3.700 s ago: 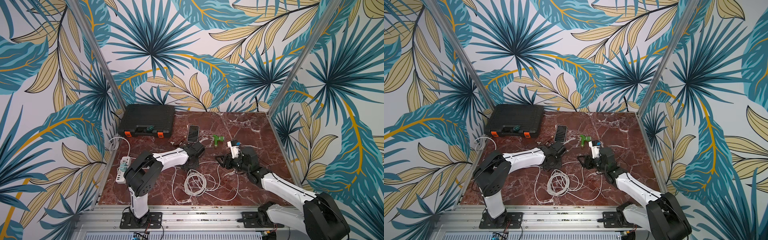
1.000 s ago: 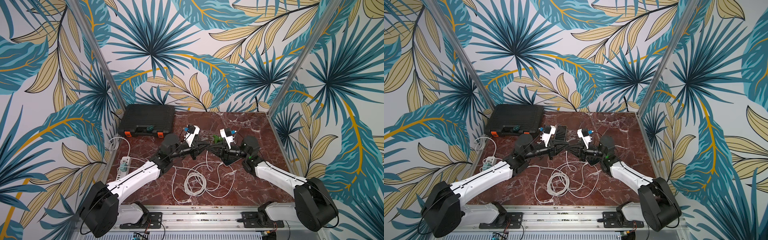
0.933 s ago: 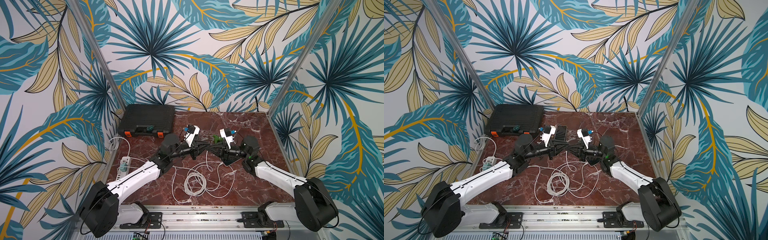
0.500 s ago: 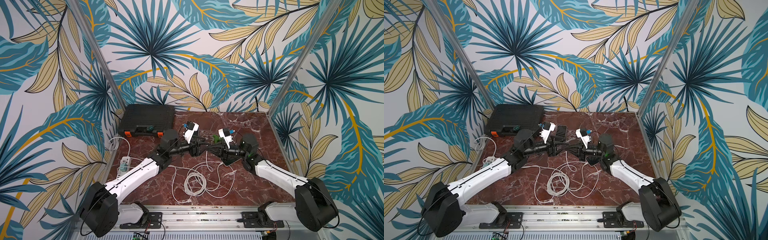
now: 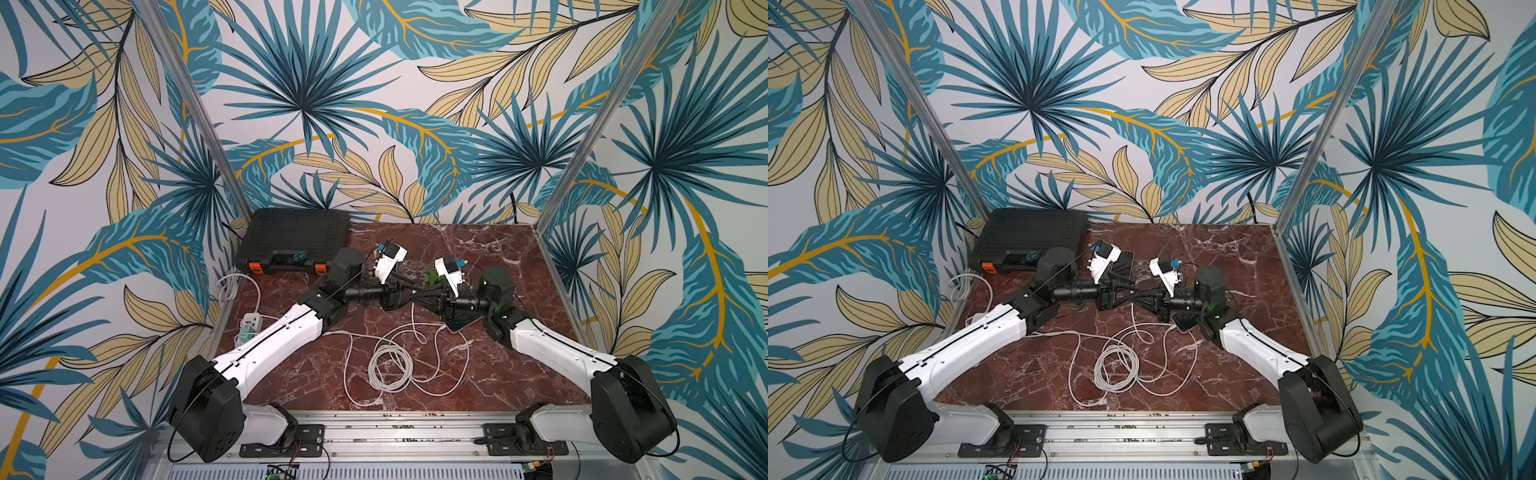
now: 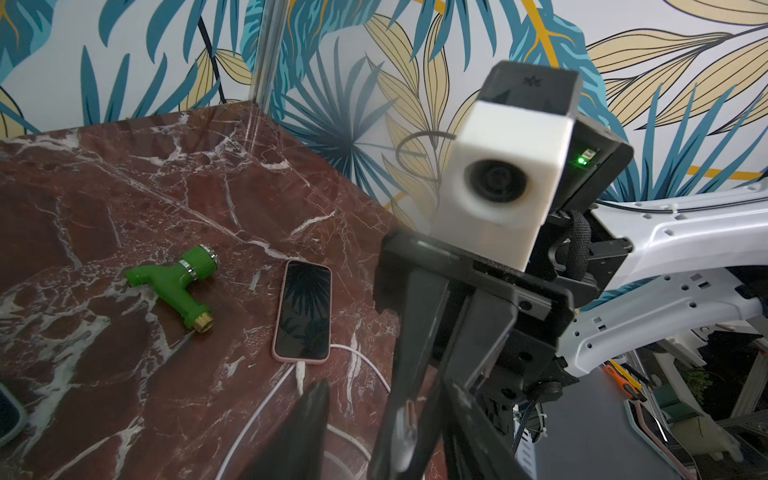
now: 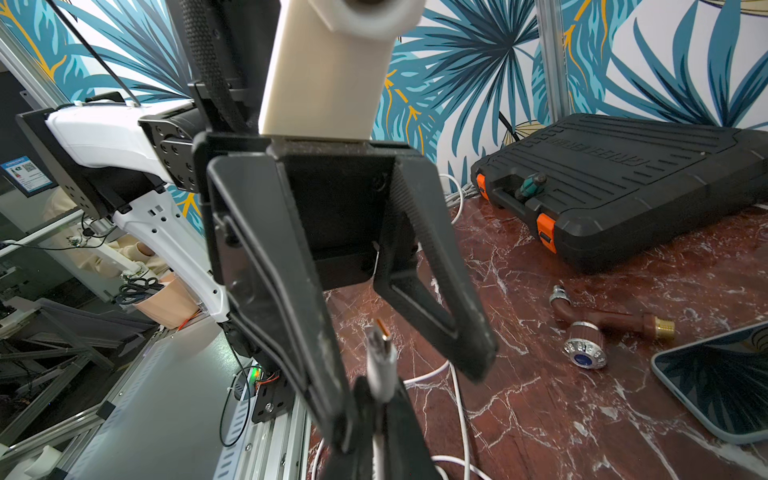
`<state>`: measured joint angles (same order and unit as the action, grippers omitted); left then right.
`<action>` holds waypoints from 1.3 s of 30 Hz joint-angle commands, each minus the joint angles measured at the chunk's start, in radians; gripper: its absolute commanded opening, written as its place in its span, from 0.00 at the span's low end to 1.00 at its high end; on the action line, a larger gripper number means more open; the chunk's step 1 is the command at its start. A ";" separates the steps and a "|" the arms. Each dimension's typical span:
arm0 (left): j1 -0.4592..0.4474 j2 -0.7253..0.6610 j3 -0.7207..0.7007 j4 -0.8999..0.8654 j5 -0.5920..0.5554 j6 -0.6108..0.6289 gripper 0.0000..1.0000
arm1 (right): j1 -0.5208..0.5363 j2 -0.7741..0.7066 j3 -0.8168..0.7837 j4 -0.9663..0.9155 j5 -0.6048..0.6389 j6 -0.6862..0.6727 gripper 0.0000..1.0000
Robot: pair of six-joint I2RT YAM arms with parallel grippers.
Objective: Plug the charging cable into the phone
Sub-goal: Pick up the charging cable from the center of the board.
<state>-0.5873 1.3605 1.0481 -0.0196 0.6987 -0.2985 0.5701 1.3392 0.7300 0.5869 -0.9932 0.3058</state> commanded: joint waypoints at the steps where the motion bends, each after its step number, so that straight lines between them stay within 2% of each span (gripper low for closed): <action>1: 0.005 -0.005 0.028 -0.051 0.003 0.024 0.41 | 0.004 -0.020 0.017 -0.016 -0.007 -0.022 0.00; 3: 0.004 -0.007 0.032 -0.054 0.000 0.021 0.36 | 0.004 -0.020 0.017 -0.019 -0.007 -0.025 0.00; 8: 0.004 -0.012 0.047 -0.049 -0.001 0.006 0.36 | 0.004 -0.019 0.014 -0.024 -0.006 -0.030 0.00; 11: 0.004 -0.013 0.058 -0.057 -0.006 0.006 0.28 | 0.004 -0.018 0.013 -0.025 -0.003 -0.033 0.00; 15: 0.004 -0.014 0.070 -0.066 0.002 0.001 0.27 | 0.004 -0.016 0.013 -0.032 -0.004 -0.038 0.00; 19: 0.004 -0.016 0.068 -0.068 0.006 0.002 0.19 | 0.004 -0.017 0.011 -0.031 -0.001 -0.037 0.00; 24: 0.004 -0.013 0.067 -0.082 0.008 0.008 0.15 | 0.005 -0.018 0.014 -0.032 -0.001 -0.037 0.00; 29: 0.005 -0.018 0.071 -0.087 -0.009 0.010 0.02 | 0.006 -0.017 0.011 -0.033 0.000 -0.039 0.00; 32: 0.004 -0.018 0.075 -0.083 -0.012 0.005 0.00 | 0.006 -0.018 0.011 -0.031 -0.002 -0.040 0.00; 33: 0.005 -0.018 0.073 -0.077 -0.009 0.003 0.00 | 0.006 -0.021 0.010 -0.029 -0.001 -0.041 0.05; 37: 0.005 -0.020 0.075 -0.072 0.006 0.004 0.00 | 0.004 -0.037 0.003 -0.016 -0.007 -0.040 0.43; 39: 0.005 -0.030 0.074 -0.072 0.014 0.008 0.00 | 0.005 -0.052 -0.011 0.020 -0.008 -0.031 0.51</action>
<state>-0.5873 1.3598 1.0924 -0.1005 0.6971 -0.2985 0.5705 1.3251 0.7292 0.5556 -0.9928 0.2756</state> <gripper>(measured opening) 0.091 0.484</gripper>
